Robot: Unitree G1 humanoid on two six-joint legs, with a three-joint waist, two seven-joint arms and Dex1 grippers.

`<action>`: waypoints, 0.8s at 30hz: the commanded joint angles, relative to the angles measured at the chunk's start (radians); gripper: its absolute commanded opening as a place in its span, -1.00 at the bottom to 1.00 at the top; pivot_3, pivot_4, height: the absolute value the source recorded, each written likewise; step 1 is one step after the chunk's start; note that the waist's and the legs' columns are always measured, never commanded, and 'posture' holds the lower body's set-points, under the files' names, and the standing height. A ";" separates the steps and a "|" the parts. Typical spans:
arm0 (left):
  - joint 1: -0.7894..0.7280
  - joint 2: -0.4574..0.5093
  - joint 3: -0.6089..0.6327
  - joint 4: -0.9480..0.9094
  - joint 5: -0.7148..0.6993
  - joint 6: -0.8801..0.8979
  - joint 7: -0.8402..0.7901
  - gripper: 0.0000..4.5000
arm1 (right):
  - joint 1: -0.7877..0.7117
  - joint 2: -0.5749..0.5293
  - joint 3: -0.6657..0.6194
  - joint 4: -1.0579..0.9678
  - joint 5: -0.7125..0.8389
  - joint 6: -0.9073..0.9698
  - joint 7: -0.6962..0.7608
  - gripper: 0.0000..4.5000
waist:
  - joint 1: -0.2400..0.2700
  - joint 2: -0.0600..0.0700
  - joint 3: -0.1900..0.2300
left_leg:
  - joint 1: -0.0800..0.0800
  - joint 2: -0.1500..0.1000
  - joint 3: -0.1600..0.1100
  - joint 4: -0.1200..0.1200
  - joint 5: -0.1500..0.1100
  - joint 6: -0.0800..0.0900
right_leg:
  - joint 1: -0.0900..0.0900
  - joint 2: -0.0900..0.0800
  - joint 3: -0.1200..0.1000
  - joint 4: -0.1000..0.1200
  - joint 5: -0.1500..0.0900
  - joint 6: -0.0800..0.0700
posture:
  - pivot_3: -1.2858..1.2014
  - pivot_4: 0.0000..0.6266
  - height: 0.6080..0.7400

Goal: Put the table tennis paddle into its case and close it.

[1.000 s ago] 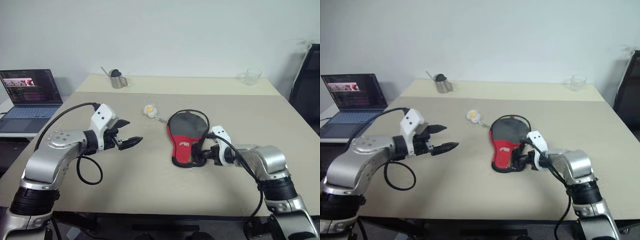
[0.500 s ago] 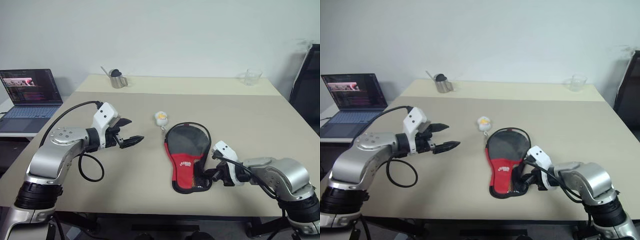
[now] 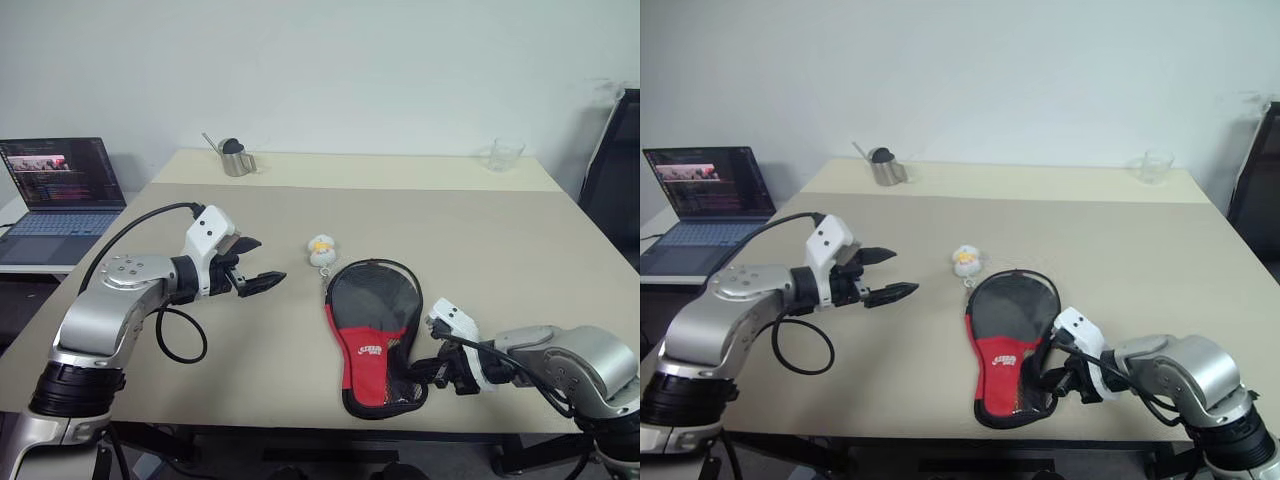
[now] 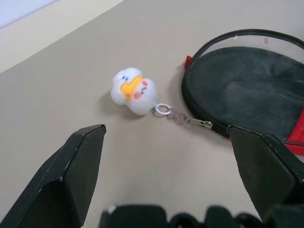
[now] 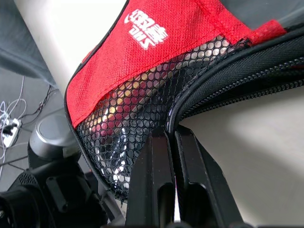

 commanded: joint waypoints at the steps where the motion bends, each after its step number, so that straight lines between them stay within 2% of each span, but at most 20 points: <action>1: -0.031 0.002 0.005 -0.011 0.006 -0.022 -0.007 1.00 | -0.002 0.008 -0.004 -0.017 0.028 -0.010 0.005 -0.99 | 0.000 0.000 0.000 | 0.000 0.000 0.000 0.000 0.000 0.000 | 0.000 0.000 0.000 0.000 0.000 0.000 | 0.03 -0.52 1.00; 5: -0.033 0.000 0.003 -0.009 0.010 -0.024 -0.010 1.00 | -0.017 0.029 -0.023 -0.003 0.028 -0.032 0.000 -0.99 | 0.000 -0.001 0.000 | 0.000 0.000 -0.002 0.000 0.000 0.000 | 0.000 0.000 0.000 0.000 0.000 0.000 | 0.03 -0.52 1.00; 8: -0.035 -0.004 0.003 -0.009 0.013 -0.024 -0.011 1.00 | -0.025 0.051 -0.044 0.007 0.041 -0.019 -0.008 -0.71 | 0.000 -0.001 0.001 | 0.000 0.000 -0.003 0.001 0.000 0.000 | 0.000 0.000 -0.001 0.001 0.000 0.000 | 0.03 -0.52 1.00; 14: -0.034 -0.005 0.006 -0.004 0.019 -0.026 -0.014 1.00 | -0.048 0.042 -0.073 0.007 0.071 -0.005 -0.003 0.22 | 0.000 -0.001 0.001 | 0.000 0.000 -0.003 0.001 0.000 0.000 | 0.001 0.000 -0.001 0.001 0.000 0.000 | 0.03 -0.52 1.00; 19: -0.032 -0.004 0.010 0.003 0.021 -0.029 -0.014 1.00 | -0.040 -0.099 -0.068 -0.017 0.083 -0.089 0.106 0.99 | 0.001 -0.001 0.001 | 0.000 -0.001 -0.003 0.001 0.000 0.000 | 0.001 0.000 -0.001 0.001 0.000 0.000 | 0.03 -0.52 1.00; 24: -0.041 -0.001 0.012 0.036 0.033 -0.042 -0.005 1.00 | 0.052 -0.323 -0.005 0.025 -0.042 -0.376 0.299 0.99 | 0.004 -0.002 0.001 | 0.000 -0.001 -0.005 0.001 0.000 0.000 | 0.002 -0.001 -0.002 -0.001 0.000 0.000 | 0.03 -0.52 1.00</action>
